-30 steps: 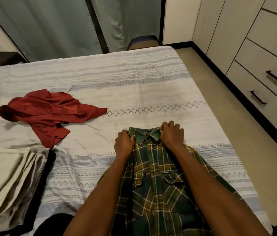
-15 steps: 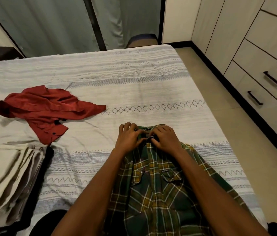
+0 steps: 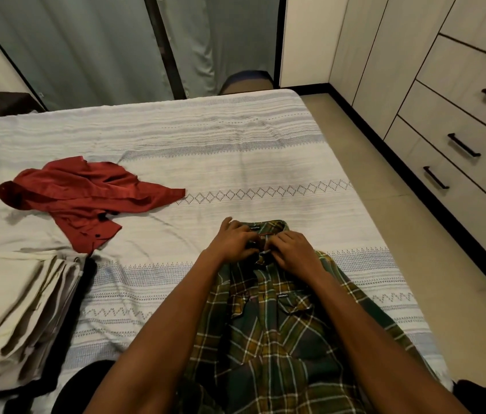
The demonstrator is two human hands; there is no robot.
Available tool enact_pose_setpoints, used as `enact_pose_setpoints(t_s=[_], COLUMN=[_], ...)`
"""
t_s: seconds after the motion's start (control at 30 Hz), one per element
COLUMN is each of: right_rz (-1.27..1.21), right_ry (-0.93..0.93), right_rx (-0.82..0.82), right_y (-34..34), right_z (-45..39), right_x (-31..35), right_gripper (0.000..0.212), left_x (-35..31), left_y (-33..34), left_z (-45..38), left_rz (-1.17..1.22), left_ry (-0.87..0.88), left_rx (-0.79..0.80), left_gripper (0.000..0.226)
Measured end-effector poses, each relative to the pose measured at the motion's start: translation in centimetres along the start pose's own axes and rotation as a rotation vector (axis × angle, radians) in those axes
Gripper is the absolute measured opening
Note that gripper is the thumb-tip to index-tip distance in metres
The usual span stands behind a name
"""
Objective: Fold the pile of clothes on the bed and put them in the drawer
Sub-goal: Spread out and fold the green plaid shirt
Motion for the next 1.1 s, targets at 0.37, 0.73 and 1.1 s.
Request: enact_pose_setpoints(t_s=[0.37, 0.73, 1.1], right_rz=[-0.117, 0.021, -0.093], right_ry=[0.063, 0.065, 0.189], right_rx=[-0.126, -0.245, -0.143], right_y=[-2.8, -3.6, -3.8], right_z=[-0.5, -1.1, -1.8], right_x=[1.0, 2.7, 2.9], right_gripper=[0.025, 0.02, 0.019], left_x=[2.0, 1.3, 0.5], left_y=[-2.1, -2.2, -3.0], left_z=[0.7, 1.6, 3.1], left_rz=[0.784, 0.989, 0.801], left_ry=[-0.284, -0.281, -0.244], left_rx=[-0.152, -0.097, -0.231], left_gripper=[0.022, 0.027, 0.029])
Point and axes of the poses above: each hand's wrist, its own z-axis away from the middle knuckle, its own y-axis out of the palm, x = y × z, the point moved 6 cm from there along -z, towards the middle knuckle, and after that the axes turned 2 degrees about z, right-handed, at the moved point
